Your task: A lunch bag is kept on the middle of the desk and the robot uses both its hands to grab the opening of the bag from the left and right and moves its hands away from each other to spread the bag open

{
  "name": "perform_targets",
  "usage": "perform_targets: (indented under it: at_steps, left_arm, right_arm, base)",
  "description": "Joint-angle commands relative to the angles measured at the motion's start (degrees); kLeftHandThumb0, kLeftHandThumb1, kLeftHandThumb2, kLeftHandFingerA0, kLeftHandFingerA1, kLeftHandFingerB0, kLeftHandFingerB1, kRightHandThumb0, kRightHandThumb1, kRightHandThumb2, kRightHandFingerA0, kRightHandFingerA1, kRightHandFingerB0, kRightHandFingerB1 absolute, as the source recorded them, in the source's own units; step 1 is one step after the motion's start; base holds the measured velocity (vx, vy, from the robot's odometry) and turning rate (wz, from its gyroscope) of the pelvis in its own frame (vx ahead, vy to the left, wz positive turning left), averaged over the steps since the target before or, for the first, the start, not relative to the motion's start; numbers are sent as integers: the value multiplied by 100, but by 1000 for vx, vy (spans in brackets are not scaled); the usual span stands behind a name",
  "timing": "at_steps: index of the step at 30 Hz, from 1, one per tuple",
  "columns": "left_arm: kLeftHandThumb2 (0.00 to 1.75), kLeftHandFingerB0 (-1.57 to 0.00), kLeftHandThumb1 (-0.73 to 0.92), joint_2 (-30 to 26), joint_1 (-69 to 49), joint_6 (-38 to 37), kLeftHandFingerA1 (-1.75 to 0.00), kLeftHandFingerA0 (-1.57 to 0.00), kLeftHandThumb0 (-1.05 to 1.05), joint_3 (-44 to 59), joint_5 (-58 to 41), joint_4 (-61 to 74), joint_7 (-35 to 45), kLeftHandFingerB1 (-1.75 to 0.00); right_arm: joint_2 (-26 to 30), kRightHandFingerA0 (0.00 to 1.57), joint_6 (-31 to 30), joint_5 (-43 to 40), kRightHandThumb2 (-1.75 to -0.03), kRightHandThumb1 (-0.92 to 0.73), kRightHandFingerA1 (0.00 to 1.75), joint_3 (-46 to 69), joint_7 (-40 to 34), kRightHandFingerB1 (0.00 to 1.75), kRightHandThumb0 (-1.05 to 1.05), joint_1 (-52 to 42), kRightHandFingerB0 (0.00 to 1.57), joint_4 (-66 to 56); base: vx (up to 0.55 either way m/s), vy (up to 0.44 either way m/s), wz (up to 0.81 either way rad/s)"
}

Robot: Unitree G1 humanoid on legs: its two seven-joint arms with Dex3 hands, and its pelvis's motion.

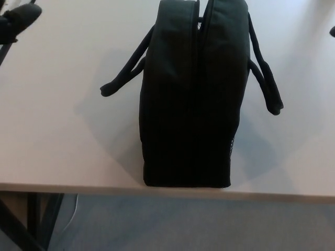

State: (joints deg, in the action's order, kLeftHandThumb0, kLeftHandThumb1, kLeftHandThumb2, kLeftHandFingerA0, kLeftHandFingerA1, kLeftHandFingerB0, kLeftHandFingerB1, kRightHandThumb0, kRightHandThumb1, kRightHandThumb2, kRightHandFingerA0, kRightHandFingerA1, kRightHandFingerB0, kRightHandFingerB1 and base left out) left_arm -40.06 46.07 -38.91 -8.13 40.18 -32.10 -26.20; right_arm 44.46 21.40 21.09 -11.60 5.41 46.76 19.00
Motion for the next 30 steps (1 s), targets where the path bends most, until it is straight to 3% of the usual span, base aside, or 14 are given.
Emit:
perform_targets:
  at_steps: [1,2,3,4,5,6,10,11,12,15,17,18,23,30]
  left_arm:
    - [61,-46,51,438,2470,950,-36,-29,-4,-3503,4588,-1687,-3968,-38]
    - [58,-53,54,495,2555,711,-37,-30,-12,-3551,4477,-1696,-3860,-64]
    - [57,-60,54,545,2624,636,-36,-34,-26,-3655,4455,-1719,-3913,-69]
    - [55,-64,51,637,2714,681,-41,-45,-25,-3849,4550,-1733,-4258,-76]
    - [55,-64,51,714,2795,717,-41,-45,-25,-4017,4628,-1744,-4580,-76]
    - [55,-58,53,767,2813,740,-48,-41,-29,-4109,4616,-1721,-4667,-80]
    - [57,-60,56,945,2844,1073,-54,-48,-35,-4345,4605,-1732,-5035,-74]
    - [56,-69,53,940,2872,1019,-53,-48,-31,-4352,4560,-1675,-5014,-63]
    - [56,-65,54,937,2852,1030,-51,-49,-34,-4318,4455,-1633,-4937,-65]
    - [56,-59,55,1006,2984,1282,-48,-44,-24,-4328,4326,-1785,-4965,-57]
    - [57,-59,56,1051,3057,1395,-48,-41,-25,-4358,4242,-1867,-4943,-52]
    - [57,-58,55,1064,3080,1301,-47,-39,-27,-4295,4093,-1888,-4827,-56]
    - [56,-54,55,1261,3156,1315,-42,-40,-15,-4187,3655,-2136,-4774,-75]
    - [56,-60,55,1550,3060,1274,-45,-44,-14,-4162,3311,-2358,-5132,-75]
  right_arm:
    - [-365,83,2278,3637,-63,-47,107,-2855,-37,42,-61,1809,56,1482]
    - [-491,70,2260,3503,-83,-47,68,-2947,261,51,-58,1874,50,1580]
    - [-577,61,2294,3456,-65,-52,48,-3038,260,42,-59,1923,57,1693]
    - [-645,5,2318,3573,-82,-51,41,-3189,75,43,-61,1997,21,1782]
    - [-682,5,2292,3701,-82,-51,41,-3332,-20,43,-61,2072,21,1813]
    - [-681,3,2276,3822,-63,-70,23,-3484,-13,28,-50,2155,20,1816]
    - [-506,12,1808,4773,-65,-75,25,-4044,-740,30,-59,2348,27,1505]
    - [-651,1,1783,3859,-73,-75,11,-3687,185,21,-52,2245,3,1689]
    - [-781,11,1987,3018,-61,-71,38,-3446,854,33,-41,2201,20,1944]
    - [-796,34,1849,3447,-59,-64,32,-3711,460,32,-55,2380,40,1957]
    - [-802,18,1787,3453,-79,-51,41,-3759,255,45,-58,2391,34,2012]
    - [-807,30,1790,3454,-58,-60,31,-3778,146,33,-50,2402,41,2050]
    - [-905,53,1835,3354,-57,-54,38,-3925,-53,38,-48,2504,53,2360]
    - [-923,37,1567,3352,-58,-61,32,-4072,-28,33,-51,2594,44,2496]
  base:
    - [0,0,0]
    - [0,0,0]
    - [0,0,0]
    - [0,0,0]
    - [0,0,0]
    - [0,0,0]
    - [0,0,0]
    - [0,0,0]
    - [0,0,0]
    - [0,0,0]
    - [0,0,0]
    - [0,0,0]
    - [0,0,0]
    - [0,0,0]
